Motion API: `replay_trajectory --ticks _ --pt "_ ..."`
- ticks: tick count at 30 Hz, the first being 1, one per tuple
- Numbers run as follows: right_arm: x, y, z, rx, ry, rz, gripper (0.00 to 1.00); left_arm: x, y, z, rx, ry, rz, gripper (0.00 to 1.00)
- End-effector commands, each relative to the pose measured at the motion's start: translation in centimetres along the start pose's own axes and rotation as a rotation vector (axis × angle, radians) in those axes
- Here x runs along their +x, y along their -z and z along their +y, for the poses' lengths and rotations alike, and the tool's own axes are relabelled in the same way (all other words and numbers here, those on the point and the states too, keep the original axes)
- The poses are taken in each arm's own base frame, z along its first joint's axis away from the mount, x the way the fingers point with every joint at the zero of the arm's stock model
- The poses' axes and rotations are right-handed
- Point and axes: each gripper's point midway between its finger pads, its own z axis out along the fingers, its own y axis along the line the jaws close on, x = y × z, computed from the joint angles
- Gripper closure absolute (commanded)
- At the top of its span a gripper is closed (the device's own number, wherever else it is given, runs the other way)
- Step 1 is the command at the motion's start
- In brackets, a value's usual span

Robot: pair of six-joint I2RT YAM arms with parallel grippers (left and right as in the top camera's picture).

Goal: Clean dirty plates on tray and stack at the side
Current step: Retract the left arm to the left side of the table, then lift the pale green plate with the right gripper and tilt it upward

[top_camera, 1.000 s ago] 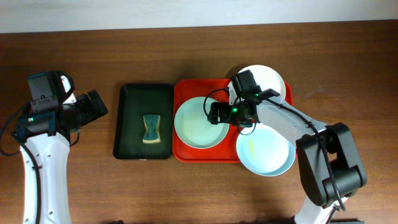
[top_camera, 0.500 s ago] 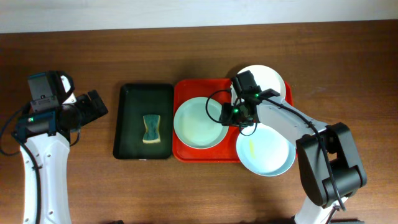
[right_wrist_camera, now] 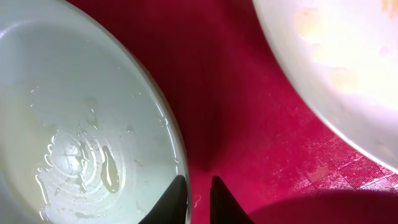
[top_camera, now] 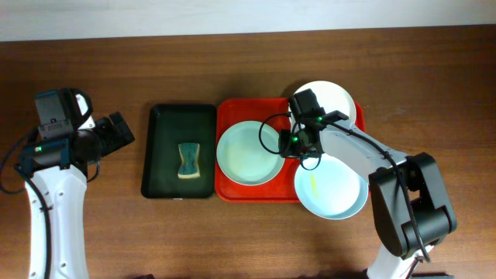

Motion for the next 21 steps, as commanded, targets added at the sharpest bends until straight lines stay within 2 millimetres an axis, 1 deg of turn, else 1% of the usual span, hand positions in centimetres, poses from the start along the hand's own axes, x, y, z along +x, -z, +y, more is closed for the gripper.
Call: replay_trajectory --ticks 1,4,6,8,9,11,13,17,19,21 --pt "0.3 -0.7 -0.2 0.023 0.003 0.007 0.85 -0.5 0.6 0.0 0.003 0.001 -0.021 0.01" --pt "0.3 -0.9 0.5 0.016 0.021 0.001 0.85 -0.5 0.6 0.0 0.003 0.001 -0.021 0.01" --pt "0.3 -1.3 1.0 0.015 0.039 -0.007 0.84 -0.5 0.6 0.0 0.003 0.001 -0.021 0.01" --pt "0.3 -1.7 0.7 0.043 0.046 -0.014 0.85 -0.5 0.6 0.0 0.003 0.001 -0.021 0.01" --pt "0.4 -1.6 0.4 0.063 0.045 -0.015 0.89 -0.5 0.6 0.0 0.003 0.001 -0.022 0.01" --pt "0.3 -1.6 -0.2 0.093 0.043 -0.019 0.94 -0.5 0.6 0.0 0.003 0.001 -0.021 0.01" --pt "0.2 -1.5 -0.5 0.094 0.035 -0.02 0.96 -0.5 0.6 0.0 0.003 0.001 -0.021 0.01" --pt "0.2 -1.3 -0.9 0.088 0.017 -0.007 0.96 -0.5 0.6 0.0 0.003 0.001 -0.021 0.01" --pt "-0.3 -0.2 0.5 -0.001 0.026 0.001 0.96 -0.5 0.6 0.0 0.003 0.001 -0.021 0.01" --pt "-1.3 1.4 2.0 -0.071 0.053 -0.012 0.96 -0.5 0.6 0.0 0.003 0.001 -0.021 0.01"
